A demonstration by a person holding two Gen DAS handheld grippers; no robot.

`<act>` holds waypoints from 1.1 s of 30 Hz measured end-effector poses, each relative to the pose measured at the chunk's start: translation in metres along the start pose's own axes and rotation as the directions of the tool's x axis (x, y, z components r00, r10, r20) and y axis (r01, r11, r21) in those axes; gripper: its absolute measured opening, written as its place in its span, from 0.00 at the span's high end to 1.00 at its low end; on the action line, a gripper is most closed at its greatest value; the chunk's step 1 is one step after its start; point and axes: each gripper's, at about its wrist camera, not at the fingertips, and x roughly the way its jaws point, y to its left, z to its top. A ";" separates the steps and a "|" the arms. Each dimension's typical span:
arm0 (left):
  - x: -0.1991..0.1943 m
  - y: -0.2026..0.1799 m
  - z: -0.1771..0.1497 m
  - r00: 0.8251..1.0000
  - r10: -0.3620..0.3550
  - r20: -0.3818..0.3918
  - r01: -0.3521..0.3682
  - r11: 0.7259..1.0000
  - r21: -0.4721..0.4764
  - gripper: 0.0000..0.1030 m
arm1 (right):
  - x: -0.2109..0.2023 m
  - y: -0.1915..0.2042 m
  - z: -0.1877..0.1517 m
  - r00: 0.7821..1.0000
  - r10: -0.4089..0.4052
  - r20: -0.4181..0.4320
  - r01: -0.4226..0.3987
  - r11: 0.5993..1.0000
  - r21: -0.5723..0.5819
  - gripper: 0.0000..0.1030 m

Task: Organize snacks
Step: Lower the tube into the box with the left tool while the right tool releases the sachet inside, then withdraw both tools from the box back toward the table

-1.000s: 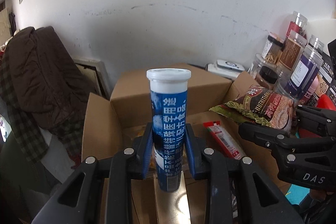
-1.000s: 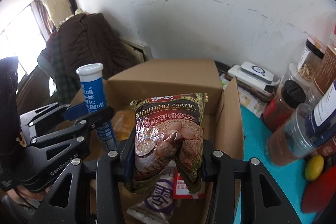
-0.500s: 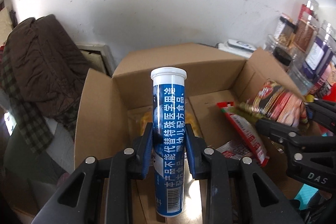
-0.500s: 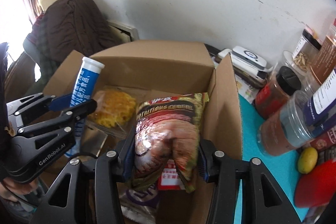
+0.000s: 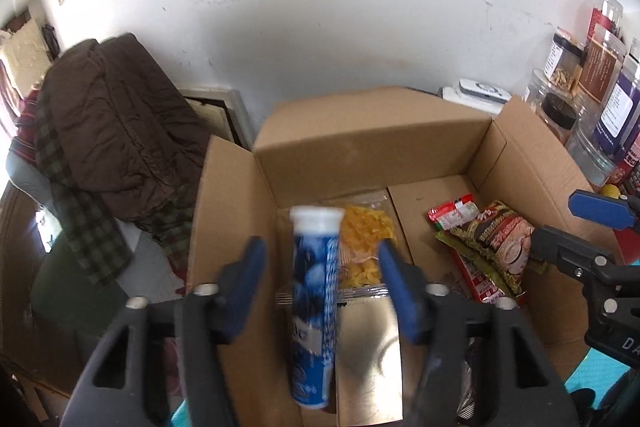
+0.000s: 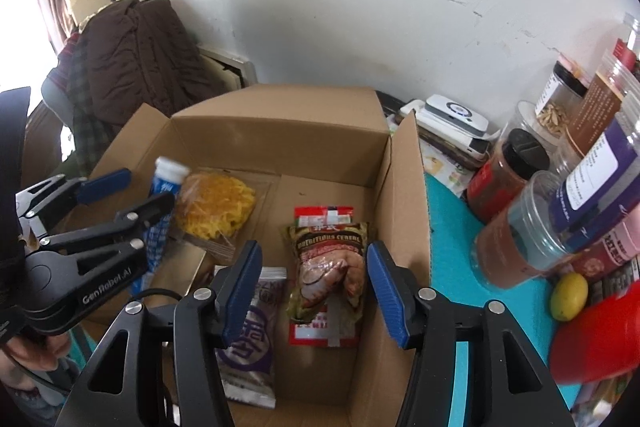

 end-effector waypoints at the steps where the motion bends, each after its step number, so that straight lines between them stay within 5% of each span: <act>1: -0.004 0.001 0.000 1.000 0.009 0.012 -0.009 1.000 0.000 0.39 | -0.003 0.000 0.001 1.000 0.002 0.007 -0.002 1.000 0.003 0.46; 13: -0.067 0.005 0.010 0.996 -0.022 0.088 0.024 1.000 -0.015 0.39 | -0.063 0.003 0.007 0.993 0.009 0.118 -0.008 1.000 -0.002 0.45; 29: -0.171 -0.006 -0.002 0.972 -0.020 0.235 0.026 0.999 -0.022 0.39 | -0.167 0.005 -0.015 0.946 0.009 0.325 -0.007 1.000 -0.006 0.42; 31: -0.180 -0.007 -0.005 0.969 -0.026 0.247 0.032 0.999 -0.018 0.36 | -0.178 0.007 -0.021 0.939 0.007 0.344 -0.005 1.000 -0.006 0.42; 33: -0.192 -0.010 -0.010 0.963 -0.030 0.269 0.036 0.999 -0.015 0.23 | -0.188 0.008 -0.028 0.932 0.005 0.363 -0.004 1.000 -0.006 0.40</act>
